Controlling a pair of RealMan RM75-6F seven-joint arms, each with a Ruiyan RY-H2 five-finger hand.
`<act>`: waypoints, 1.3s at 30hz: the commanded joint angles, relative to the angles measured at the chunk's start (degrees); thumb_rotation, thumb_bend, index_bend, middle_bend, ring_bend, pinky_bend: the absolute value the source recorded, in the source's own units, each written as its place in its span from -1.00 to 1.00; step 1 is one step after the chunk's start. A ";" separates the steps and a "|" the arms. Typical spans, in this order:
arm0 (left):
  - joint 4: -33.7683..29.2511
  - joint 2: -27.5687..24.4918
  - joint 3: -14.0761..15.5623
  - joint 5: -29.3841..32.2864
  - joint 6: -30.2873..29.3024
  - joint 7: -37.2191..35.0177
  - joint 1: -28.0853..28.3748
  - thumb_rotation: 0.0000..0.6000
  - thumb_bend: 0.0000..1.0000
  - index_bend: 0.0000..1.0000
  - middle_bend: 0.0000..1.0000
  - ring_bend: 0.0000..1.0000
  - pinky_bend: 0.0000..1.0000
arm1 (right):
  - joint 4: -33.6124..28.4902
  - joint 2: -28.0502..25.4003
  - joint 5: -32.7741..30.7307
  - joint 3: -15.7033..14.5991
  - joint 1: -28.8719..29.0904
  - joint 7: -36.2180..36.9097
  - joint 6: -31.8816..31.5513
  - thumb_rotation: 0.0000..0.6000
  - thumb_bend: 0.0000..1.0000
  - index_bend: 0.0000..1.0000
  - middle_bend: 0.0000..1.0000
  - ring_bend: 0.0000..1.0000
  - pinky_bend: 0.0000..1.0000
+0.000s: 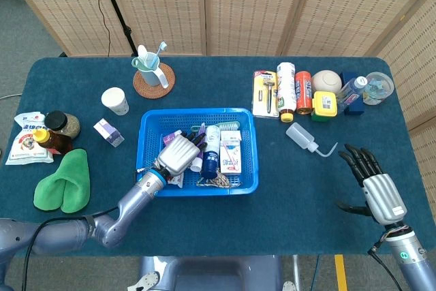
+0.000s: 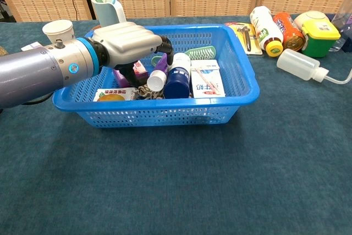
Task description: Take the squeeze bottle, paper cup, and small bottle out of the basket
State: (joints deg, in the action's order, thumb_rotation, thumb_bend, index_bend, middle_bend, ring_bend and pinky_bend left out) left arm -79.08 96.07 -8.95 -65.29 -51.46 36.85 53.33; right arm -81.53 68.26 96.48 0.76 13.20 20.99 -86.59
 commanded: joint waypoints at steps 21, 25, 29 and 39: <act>1.48 1.10 -0.53 -2.60 -6.61 1.25 -0.33 1.00 0.01 0.35 0.08 -0.02 0.07 | -0.37 -0.36 0.94 -0.18 -0.21 1.04 -1.19 1.00 -1.00 -1.00 -1.00 -1.00 -1.00; 0.10 -0.36 -1.13 -2.96 -7.64 0.87 -0.75 1.00 0.01 0.38 0.11 0.01 0.07 | -0.41 -0.37 1.06 -0.19 -0.25 0.98 -1.35 1.00 -1.00 -1.00 -1.00 -1.00 -1.00; -1.03 -1.39 -1.58 -2.94 -8.26 0.50 -1.13 1.00 0.01 0.41 0.13 0.02 0.07 | -0.46 -0.44 1.10 -0.22 -0.29 1.07 -1.45 1.00 -1.00 -1.00 -1.00 -1.00 -1.00; -6.65 -7.03 -4.18 -4.56 -12.60 -2.59 -3.07 1.00 0.01 0.41 0.13 0.03 0.07 | -0.50 -0.45 1.20 -0.27 -0.29 1.16 -1.49 1.00 -1.00 -1.00 -1.00 -1.00 -1.00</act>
State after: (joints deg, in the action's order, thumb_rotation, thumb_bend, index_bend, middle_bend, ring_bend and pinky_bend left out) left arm -84.60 90.19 -12.43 -69.44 -63.21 34.99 50.76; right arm -82.03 67.81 97.68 0.50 12.91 22.14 -88.08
